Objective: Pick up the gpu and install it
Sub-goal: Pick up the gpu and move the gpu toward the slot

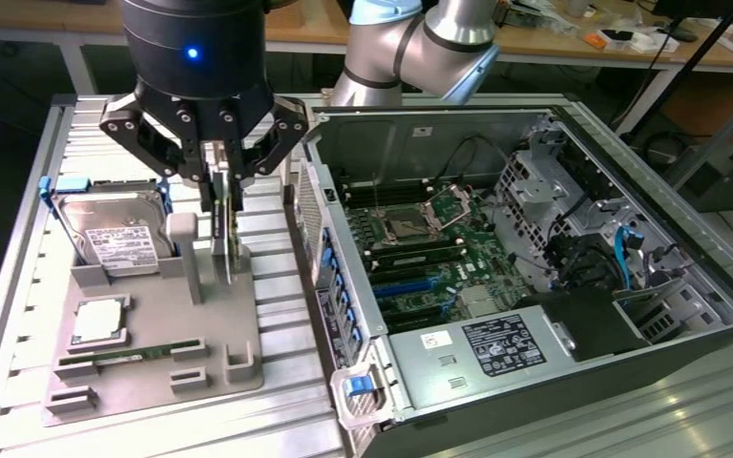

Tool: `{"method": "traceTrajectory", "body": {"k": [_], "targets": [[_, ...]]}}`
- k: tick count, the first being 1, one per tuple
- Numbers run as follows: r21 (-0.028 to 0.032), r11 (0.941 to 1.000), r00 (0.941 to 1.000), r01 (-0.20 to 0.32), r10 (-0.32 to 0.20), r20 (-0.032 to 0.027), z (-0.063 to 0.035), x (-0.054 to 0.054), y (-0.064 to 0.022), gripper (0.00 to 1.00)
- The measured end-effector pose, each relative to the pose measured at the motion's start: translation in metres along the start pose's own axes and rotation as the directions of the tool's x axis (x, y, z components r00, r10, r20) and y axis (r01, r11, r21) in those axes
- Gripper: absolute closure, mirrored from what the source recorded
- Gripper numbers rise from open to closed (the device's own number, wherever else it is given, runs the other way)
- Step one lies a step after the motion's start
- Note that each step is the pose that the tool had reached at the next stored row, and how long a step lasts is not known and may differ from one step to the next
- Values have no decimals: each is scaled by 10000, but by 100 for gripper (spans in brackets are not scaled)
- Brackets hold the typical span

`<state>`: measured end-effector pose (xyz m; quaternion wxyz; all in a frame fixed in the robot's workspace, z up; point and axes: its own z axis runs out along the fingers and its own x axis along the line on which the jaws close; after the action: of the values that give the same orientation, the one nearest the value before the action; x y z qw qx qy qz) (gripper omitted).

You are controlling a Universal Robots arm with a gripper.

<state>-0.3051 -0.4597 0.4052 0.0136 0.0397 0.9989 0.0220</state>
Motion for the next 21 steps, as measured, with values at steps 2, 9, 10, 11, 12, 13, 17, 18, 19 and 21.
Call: {"method": "traceTrajectory", "body": {"k": [2, 9, 10, 11, 12, 13, 17, 18, 19, 21], "targets": [[0, 10000, 10000, 0, 0, 0, -54, -1, 3, 73], [0, 10000, 10000, 0, 0, 0, -195, -5, 9, 73], [0, 10000, 10000, 0, 0, 0, -224, -6, 10, 73], [0, 10000, 10000, -1, 1, 0, -247, -6, 11, 73], [0, 10000, 10000, 0, 0, -1, -255, -7, 12, 73], [1, 10000, 10000, 0, 0, 0, -255, -7, 12, 73], [1, 10000, 10000, 1, -1, -2, -255, -10, 12, 73], [1, 10000, 10000, 0, 0, -2, -255, -13, 12, 73], [0, 10000, 10000, 1, -1, -1, -255, -18, 13, 73], [0, 10000, 10000, 0, 0, 0, -254, -31, 14, 73]]}}
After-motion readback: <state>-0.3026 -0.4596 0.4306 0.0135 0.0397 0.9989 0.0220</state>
